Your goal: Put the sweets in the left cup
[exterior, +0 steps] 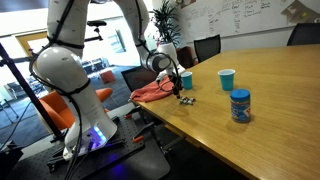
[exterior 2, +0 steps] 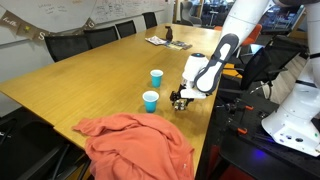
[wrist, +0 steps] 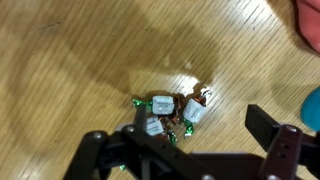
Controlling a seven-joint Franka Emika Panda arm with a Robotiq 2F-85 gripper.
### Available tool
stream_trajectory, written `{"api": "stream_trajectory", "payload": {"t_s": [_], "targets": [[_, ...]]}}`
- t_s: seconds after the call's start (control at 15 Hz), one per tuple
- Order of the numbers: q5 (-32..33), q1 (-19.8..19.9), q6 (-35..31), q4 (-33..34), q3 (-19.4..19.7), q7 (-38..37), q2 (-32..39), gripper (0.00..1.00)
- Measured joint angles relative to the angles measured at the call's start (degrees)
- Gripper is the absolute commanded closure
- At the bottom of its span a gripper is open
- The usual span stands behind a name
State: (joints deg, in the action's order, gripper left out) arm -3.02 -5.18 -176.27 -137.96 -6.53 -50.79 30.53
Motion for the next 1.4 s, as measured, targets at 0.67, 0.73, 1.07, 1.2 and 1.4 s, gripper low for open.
{"api": "stream_trajectory", "payload": {"t_s": [0.67,0.73,1.07,1.2,1.4], "targets": [[-6.2,-7.9,0.0,4.0,7.7,1.2,5.7,0.66],[-6.4,-8.1,0.1,4.0,8.0,1.2,5.7,0.73],[-6.5,-8.7,0.1,4.5,9.0,1.2,5.7,0.93],[-6.5,-9.1,0.1,4.7,9.4,1.2,5.7,0.93],[-6.9,-9.7,0.1,4.7,9.6,1.2,4.6,0.93]]}}
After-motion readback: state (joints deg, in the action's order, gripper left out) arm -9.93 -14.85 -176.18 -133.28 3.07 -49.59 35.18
